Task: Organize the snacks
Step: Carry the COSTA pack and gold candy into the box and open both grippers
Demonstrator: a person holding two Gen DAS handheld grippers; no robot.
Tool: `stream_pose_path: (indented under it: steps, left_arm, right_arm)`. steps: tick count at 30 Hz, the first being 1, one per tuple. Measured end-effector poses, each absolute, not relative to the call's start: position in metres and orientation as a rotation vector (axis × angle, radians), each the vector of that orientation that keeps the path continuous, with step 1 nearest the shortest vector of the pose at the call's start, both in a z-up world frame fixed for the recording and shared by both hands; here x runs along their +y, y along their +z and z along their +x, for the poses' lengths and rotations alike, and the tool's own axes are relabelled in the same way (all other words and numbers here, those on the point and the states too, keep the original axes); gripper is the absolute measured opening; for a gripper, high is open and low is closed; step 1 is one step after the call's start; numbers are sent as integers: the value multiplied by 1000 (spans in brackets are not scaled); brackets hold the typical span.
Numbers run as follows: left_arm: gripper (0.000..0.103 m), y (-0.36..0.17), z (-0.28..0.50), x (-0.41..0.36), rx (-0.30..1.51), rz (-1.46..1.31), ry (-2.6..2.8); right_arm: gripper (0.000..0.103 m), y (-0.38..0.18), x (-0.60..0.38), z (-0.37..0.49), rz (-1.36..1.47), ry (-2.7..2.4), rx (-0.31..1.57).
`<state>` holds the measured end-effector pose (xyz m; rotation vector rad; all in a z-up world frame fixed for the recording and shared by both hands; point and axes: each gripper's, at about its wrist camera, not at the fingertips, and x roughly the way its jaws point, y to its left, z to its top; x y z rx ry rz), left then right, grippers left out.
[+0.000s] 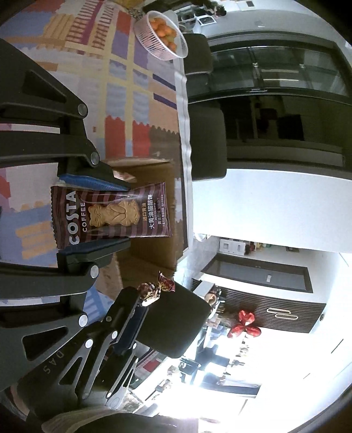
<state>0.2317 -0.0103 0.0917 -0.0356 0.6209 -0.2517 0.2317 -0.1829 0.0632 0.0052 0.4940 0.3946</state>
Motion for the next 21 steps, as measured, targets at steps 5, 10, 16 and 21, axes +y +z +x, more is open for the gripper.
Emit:
stream_pose_path:
  steps: [5,10,16,21]
  left_arm:
    - [33,96,251,-9,628,-37,-254]
    - [33,95,275,-11,653,-29,-260]
    - [33,88,300,-21,691,0,-259]
    - [34,75,321,-26,739,3,-265]
  right_arm:
    - [20,71,-181,248,3,388,487]
    - [20,73,-182,266,-6,368,498]
    - [20,67,-189,289,3,344,538]
    - [20,59,-193,307,-3,321,575]
